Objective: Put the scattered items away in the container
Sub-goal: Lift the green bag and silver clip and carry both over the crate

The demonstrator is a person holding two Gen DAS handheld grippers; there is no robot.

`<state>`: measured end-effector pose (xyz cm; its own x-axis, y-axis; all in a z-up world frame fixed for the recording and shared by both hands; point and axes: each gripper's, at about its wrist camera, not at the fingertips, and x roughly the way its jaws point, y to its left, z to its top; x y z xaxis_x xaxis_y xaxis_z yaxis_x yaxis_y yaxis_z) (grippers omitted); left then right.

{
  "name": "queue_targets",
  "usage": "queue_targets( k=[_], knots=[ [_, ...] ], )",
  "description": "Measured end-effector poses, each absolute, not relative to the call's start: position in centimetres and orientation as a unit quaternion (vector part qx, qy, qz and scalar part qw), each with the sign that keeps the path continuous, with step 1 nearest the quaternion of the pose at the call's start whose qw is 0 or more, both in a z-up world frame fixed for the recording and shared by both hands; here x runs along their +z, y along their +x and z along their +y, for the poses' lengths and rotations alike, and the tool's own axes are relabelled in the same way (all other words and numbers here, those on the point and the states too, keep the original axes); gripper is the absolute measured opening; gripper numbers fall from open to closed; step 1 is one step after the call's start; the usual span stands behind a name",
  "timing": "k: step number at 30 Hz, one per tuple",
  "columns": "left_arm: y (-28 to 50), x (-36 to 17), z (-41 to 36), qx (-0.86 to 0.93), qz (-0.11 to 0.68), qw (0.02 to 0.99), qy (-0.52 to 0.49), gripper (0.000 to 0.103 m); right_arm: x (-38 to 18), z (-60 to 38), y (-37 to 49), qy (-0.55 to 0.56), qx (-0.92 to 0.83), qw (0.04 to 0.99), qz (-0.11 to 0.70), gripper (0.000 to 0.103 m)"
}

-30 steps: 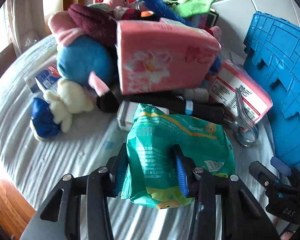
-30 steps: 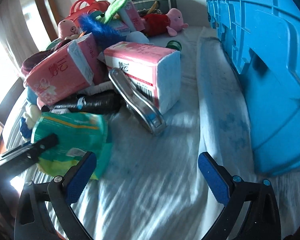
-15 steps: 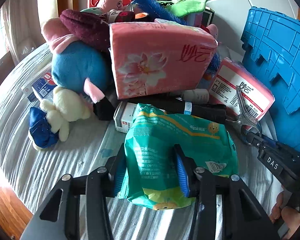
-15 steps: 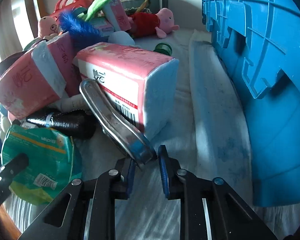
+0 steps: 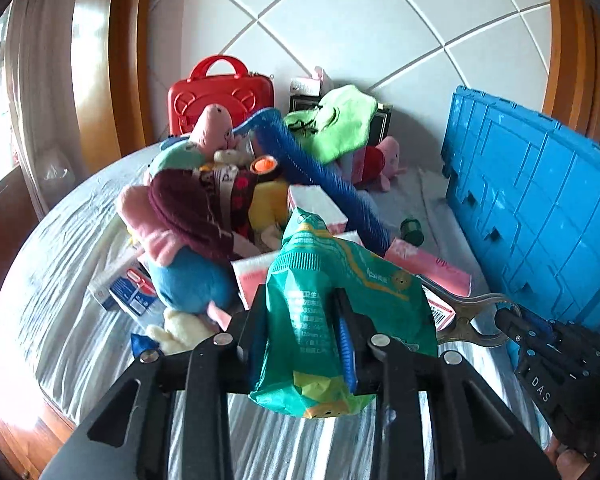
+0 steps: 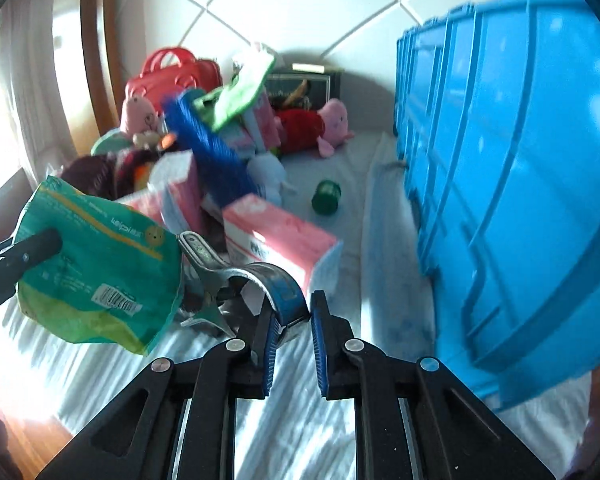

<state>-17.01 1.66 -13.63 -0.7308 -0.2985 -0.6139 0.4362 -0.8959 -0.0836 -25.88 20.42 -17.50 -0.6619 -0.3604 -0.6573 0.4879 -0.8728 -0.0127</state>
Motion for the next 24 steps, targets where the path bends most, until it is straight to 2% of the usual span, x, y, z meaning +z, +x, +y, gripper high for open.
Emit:
queue_targets(
  k=[13, 24],
  knots=[
    [-11.9, -4.0, -0.3, -0.957, 0.071, 0.197, 0.201, 0.029, -4.9, 17.3, -21.8, 0.179, -0.958, 0.208, 0.088, 0.011],
    [-14.8, -1.2, 0.7, -0.964, 0.038, 0.177, 0.193, 0.029, 0.4, 17.8, -22.5, 0.145, -0.97, 0.17, 0.09, 0.011]
  ],
)
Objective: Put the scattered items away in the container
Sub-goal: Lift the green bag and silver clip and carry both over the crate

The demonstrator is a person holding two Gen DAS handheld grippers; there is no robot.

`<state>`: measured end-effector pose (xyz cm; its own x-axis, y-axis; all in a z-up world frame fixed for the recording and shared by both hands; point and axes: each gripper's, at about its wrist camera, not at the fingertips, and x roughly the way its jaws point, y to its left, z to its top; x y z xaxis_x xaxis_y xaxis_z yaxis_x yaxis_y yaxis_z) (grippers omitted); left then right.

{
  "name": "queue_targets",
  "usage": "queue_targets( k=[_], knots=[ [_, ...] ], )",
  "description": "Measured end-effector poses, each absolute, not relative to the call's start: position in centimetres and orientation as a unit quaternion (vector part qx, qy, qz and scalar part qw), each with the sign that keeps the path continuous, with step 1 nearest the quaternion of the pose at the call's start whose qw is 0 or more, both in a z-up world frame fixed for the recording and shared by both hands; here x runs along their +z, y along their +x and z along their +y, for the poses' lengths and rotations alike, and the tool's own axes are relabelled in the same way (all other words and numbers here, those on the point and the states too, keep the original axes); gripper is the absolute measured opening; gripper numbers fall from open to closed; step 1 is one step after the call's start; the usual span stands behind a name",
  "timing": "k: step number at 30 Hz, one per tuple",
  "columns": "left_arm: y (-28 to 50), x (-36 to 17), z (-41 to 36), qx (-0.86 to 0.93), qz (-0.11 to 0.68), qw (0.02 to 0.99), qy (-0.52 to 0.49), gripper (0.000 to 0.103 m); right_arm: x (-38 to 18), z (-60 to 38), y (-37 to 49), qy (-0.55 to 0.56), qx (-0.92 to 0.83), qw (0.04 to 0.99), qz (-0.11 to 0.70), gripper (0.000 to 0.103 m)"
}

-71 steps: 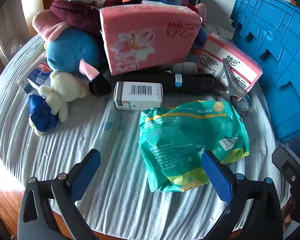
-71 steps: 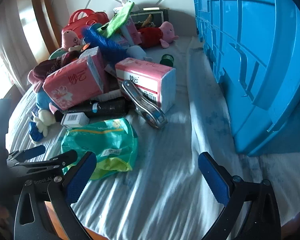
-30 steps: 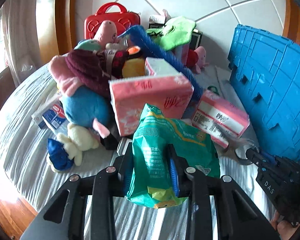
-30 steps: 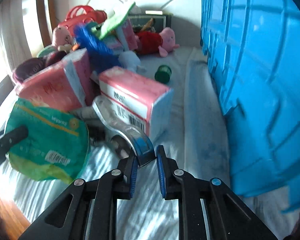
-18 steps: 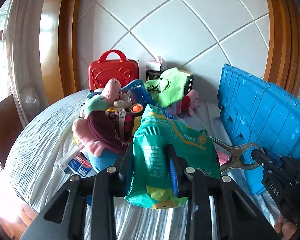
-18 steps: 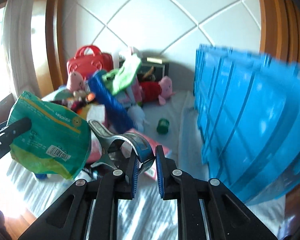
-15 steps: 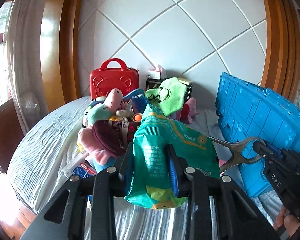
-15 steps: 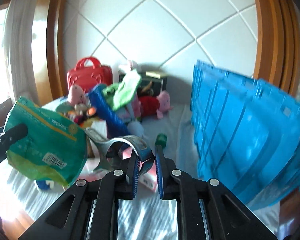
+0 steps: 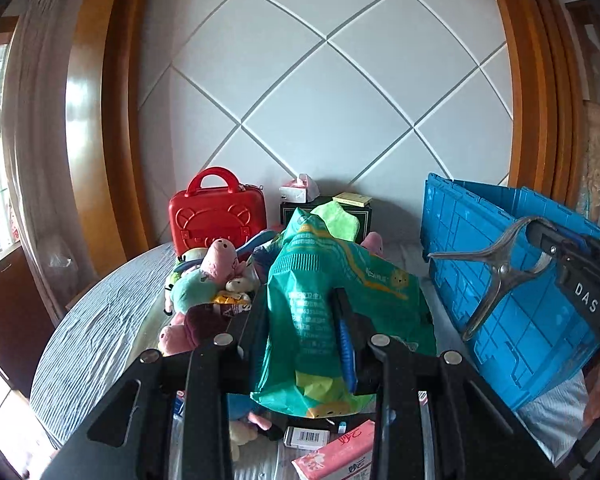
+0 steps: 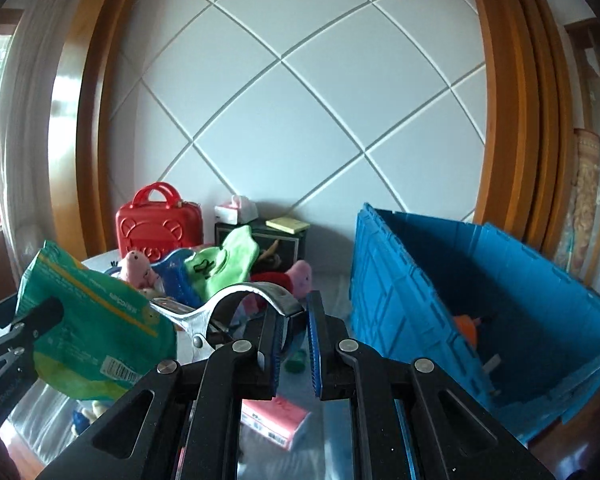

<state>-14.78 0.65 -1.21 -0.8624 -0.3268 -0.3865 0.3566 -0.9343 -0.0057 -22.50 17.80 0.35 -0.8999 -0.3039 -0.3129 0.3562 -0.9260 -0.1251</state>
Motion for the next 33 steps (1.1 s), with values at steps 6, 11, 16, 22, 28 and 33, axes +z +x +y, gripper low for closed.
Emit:
queue_targets(
  k=[6, 11, 16, 22, 28, 33],
  knots=[
    [-17.3, 2.2, 3.2, -0.976, 0.037, 0.138, 0.167, 0.029, 5.1, 21.5, -22.5, 0.11, -0.982, 0.123, 0.092, 0.011],
    [-20.1, 6.8, 8.3, -0.988, 0.025, 0.086, 0.127, 0.029, 9.5, 27.0, -23.4, 0.079, -0.99, 0.073, 0.094, 0.011],
    [-24.7, 10.4, 16.4, -0.992, 0.007, 0.034, 0.118, 0.029, 12.8, 34.4, -25.8, 0.063, -0.992, 0.018, 0.105, 0.011],
    [-33.6, 11.8, 27.8, -0.983, -0.021, -0.007, 0.181, 0.029, 14.1, 43.3, -32.8, 0.098, -0.985, -0.013, 0.139, 0.011],
    [-44.0, 8.3, 34.8, -0.94, -0.018, -0.02, 0.339, 0.029, 10.8, 47.9, -43.7, 0.205, -0.964, 0.026, 0.166, 0.011],
    [-50.6, 2.0, 37.7, -0.893, -0.064, 0.015, 0.445, 0.029, 4.9, 48.1, -51.4, 0.315, -0.92, 0.067, 0.222, 0.011]
  ],
)
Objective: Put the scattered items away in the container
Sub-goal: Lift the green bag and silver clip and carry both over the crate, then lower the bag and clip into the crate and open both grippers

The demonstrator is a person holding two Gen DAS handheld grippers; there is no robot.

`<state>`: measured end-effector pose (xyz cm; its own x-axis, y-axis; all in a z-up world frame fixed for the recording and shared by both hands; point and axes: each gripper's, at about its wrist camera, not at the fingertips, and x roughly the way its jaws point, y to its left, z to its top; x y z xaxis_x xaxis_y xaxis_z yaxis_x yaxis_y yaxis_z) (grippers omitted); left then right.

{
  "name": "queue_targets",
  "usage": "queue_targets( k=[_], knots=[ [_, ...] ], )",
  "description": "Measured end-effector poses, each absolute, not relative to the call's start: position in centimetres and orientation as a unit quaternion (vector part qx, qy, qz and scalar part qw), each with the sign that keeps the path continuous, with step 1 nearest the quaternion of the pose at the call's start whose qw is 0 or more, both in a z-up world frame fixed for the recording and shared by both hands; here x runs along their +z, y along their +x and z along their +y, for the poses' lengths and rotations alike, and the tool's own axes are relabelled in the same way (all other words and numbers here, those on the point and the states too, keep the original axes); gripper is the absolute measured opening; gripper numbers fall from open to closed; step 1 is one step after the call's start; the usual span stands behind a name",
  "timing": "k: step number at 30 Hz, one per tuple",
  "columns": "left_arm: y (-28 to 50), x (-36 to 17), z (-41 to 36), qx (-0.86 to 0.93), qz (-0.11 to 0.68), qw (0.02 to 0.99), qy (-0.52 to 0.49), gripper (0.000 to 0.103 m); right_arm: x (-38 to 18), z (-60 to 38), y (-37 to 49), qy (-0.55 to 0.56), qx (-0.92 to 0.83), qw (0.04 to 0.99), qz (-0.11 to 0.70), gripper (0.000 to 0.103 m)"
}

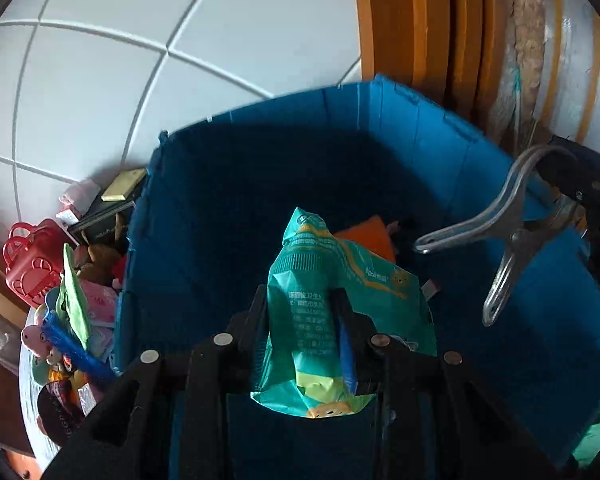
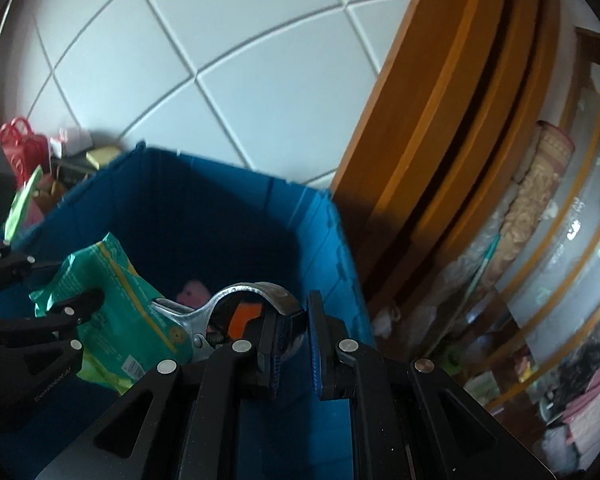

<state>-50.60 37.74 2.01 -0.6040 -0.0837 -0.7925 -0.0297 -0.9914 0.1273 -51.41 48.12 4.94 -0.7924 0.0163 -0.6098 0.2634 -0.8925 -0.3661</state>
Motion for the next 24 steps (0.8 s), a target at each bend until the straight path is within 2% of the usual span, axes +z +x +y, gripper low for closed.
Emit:
queue_targets(
  k=[4, 11, 18, 24],
  knots=[
    [-54.8, -2.8, 37.4, -0.853, -0.075, 0.053, 0.513, 0.029, -0.7, 47.1, -55.7, 0.386, -0.878, 0.097, 0.265, 0.011],
    [-56.7, -9.8, 39.2, -0.798, -0.105, 0.065, 0.59, 0.029, -9.6, 46.0, -60.1, 0.49, -0.809, 0.135, 0.296, 0.011],
    [-57.1, -12.4, 38.8, -0.777, -0.083, 0.069, 0.62, 0.031, -12.7, 46.8, -61.3, 0.542, -0.781, 0.139, 0.277, 0.011],
    [-57.2, -13.1, 38.7, -0.772, -0.098, 0.062, 0.625, 0.038, -13.3, 46.4, -61.3, 0.554, -0.77, 0.137, 0.285, 0.011]
  ],
)
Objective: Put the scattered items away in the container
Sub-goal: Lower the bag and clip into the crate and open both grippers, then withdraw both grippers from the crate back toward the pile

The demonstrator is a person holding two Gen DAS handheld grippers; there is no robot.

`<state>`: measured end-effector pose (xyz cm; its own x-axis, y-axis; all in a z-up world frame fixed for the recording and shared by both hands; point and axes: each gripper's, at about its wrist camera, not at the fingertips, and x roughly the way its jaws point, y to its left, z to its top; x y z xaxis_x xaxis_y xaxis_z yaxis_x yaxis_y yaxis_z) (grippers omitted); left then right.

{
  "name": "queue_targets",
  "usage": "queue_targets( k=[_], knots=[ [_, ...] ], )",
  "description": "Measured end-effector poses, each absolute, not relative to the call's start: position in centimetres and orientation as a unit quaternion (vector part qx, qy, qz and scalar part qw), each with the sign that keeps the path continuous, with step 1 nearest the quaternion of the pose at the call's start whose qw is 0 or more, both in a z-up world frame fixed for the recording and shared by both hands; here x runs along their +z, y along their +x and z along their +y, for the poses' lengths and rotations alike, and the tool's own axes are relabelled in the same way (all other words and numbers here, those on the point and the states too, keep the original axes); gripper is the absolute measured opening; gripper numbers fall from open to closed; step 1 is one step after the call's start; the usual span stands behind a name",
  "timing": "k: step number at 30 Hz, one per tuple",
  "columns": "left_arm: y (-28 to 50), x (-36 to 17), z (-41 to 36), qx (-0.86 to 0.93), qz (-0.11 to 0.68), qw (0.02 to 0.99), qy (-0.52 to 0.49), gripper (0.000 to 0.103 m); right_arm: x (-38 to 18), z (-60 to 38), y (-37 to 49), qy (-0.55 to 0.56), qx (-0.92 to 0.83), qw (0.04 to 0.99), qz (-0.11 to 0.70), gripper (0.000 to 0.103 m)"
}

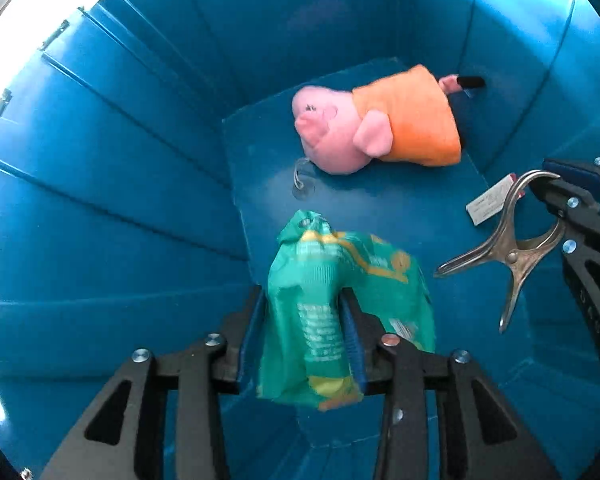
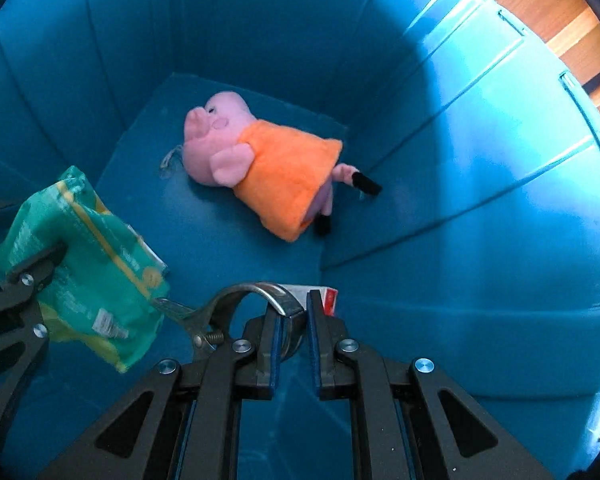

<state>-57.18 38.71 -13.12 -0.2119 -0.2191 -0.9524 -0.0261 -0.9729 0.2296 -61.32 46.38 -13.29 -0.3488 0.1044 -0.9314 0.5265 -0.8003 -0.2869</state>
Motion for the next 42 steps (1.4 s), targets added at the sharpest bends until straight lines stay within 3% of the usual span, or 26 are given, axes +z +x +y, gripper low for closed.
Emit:
queue_targets(
  k=[3, 5, 6, 11, 22, 30, 34, 42],
  knots=[
    [-57.4, -13.5, 38.3, -0.766, -0.097, 0.071, 0.632, 0.053, -13.7, 46.2, -61.3, 0.561, -0.763, 0.135, 0.292, 0.012],
    [-57.3, -13.3, 38.4, -0.769, -0.103, 0.078, 0.626, 0.069, -13.8, 46.0, -61.4, 0.56, -0.763, 0.136, 0.293, 0.012],
    [-57.2, -13.2, 38.4, -0.772, -0.109, 0.081, 0.621, 0.07, -13.7, 46.0, -61.4, 0.557, -0.765, 0.137, 0.292, 0.013],
    [-57.1, -12.1, 38.0, -0.786, -0.104, 0.084, 0.603, 0.07, -12.7, 46.5, -61.9, 0.544, -0.785, 0.135, 0.264, 0.027],
    [-57.6, -12.6, 37.7, -0.779, -0.096, 0.082, 0.614, 0.07, -12.4, 45.8, -62.0, 0.545, -0.782, 0.147, 0.263, 0.079],
    [-57.6, -13.0, 37.6, -0.773, -0.094, 0.076, 0.622, 0.07, -12.6, 45.8, -62.0, 0.552, -0.778, 0.145, 0.263, 0.088],
    [-57.8, -12.7, 37.3, -0.775, -0.081, 0.075, 0.622, 0.07, -12.8, 45.6, -61.7, 0.552, -0.773, 0.149, 0.273, 0.102],
    [-57.5, -9.2, 35.7, -0.812, -0.033, 0.095, 0.574, 0.07, -9.2, 46.2, -61.2, 0.505, -0.812, 0.154, 0.248, 0.102]
  ],
)
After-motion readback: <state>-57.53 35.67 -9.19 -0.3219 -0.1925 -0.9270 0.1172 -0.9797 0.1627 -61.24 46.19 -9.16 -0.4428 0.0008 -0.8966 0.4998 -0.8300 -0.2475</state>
